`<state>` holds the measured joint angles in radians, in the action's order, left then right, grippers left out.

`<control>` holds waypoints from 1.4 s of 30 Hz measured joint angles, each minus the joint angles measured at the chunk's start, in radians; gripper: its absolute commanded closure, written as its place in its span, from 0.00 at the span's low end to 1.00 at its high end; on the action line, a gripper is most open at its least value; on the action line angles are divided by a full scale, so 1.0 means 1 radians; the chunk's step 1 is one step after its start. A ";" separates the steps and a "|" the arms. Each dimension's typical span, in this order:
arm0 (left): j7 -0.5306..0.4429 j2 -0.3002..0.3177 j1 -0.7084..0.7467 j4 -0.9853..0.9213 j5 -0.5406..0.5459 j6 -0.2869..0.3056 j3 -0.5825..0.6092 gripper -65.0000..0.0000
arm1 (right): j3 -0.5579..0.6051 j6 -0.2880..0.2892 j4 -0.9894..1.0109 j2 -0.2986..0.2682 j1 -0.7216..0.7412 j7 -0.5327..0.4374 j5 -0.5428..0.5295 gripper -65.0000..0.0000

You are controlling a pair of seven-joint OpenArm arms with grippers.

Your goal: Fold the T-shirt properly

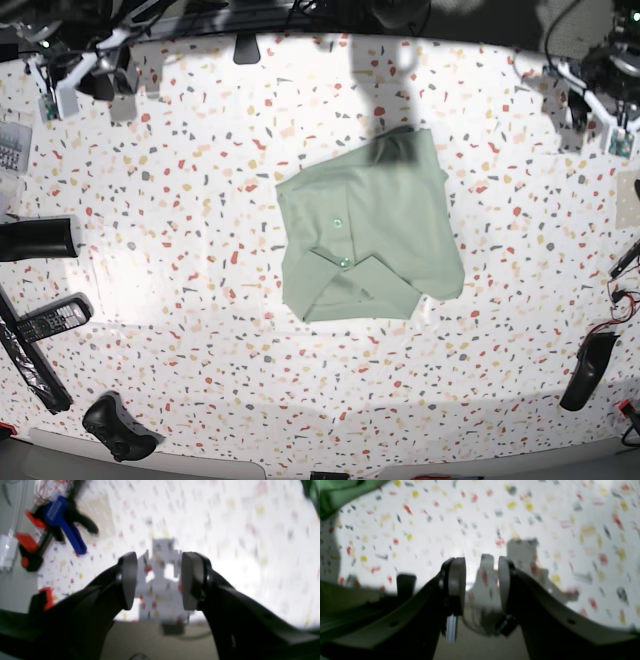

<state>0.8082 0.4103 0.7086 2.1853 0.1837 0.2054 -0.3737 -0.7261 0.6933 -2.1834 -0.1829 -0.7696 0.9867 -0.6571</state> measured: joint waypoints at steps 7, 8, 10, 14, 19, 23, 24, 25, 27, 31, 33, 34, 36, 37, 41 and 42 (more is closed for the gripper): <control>0.002 0.003 0.215 0.112 -0.002 0.028 -0.047 0.60 | -0.155 -0.001 -0.132 0.000 -0.211 0.034 -0.078 0.67; 0.002 0.003 0.240 0.112 -0.001 0.030 -0.047 0.60 | -0.166 -0.001 -0.143 -0.001 -0.238 0.049 -0.105 0.67; 0.001 0.003 0.300 0.112 -0.005 0.032 -0.046 0.60 | -0.171 -0.001 -0.149 0.000 -0.295 0.074 -0.150 0.67; 0.025 0.003 0.410 0.112 -0.040 0.040 -0.047 0.60 | -0.153 0.000 -0.149 -0.002 -0.396 0.087 -0.182 0.67; 0.010 0.005 0.497 0.034 0.045 0.163 -0.045 0.60 | -0.062 -0.001 -0.144 -0.003 -0.479 0.076 -0.151 0.67; -0.119 0.006 0.480 -0.199 0.047 0.189 -0.018 0.60 | 0.087 -0.001 -0.028 -0.014 -0.474 -0.043 0.045 0.67; -0.162 0.006 0.453 -0.282 0.008 0.193 0.005 0.60 | 0.132 0.000 0.023 -0.021 -0.472 -0.089 0.099 0.67; -0.181 0.006 0.409 -0.370 -0.032 0.193 0.034 0.60 | 0.182 -0.001 0.080 -0.034 -0.463 -0.134 0.139 0.67; -0.180 0.006 0.294 -0.559 -0.074 0.191 0.108 0.60 | 0.285 -0.001 0.219 -0.068 -0.416 -0.164 0.225 0.67; -0.311 0.004 0.114 -0.869 -0.145 0.190 0.292 0.60 | 0.488 -0.053 0.530 -0.166 -0.314 -0.304 0.316 0.67; -0.386 -0.001 0.054 -0.988 -0.165 0.163 0.386 0.60 | 0.573 -0.165 0.700 -0.200 -0.248 -0.367 0.316 0.67; -0.395 -0.005 0.021 -1.047 -0.159 0.126 0.429 0.60 | 0.610 -0.201 0.791 -0.211 -0.206 -0.387 0.321 0.67; -0.394 -0.028 -0.065 -1.167 -0.167 0.040 0.485 0.60 | 0.674 -0.209 0.978 -0.225 -0.110 -0.404 0.327 0.67; -0.402 -0.040 -0.111 -1.227 -0.163 0.022 0.499 0.60 | 0.703 -0.211 1.070 -0.226 -0.055 -0.403 0.331 0.67; -0.451 -0.106 -0.285 -1.467 -0.158 0.012 0.505 0.60 | 0.810 -0.204 1.395 -0.200 0.169 -0.451 0.332 0.67; -0.479 -0.125 -0.314 -1.526 -0.157 0.014 0.505 0.60 | 0.834 -0.201 1.459 -0.189 0.222 -0.473 0.349 0.67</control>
<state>0.3294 0.2852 0.3943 0.6598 0.0265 0.2192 0.1318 0.1081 0.4927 -0.7242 -0.3717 -0.5476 0.5137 -0.3077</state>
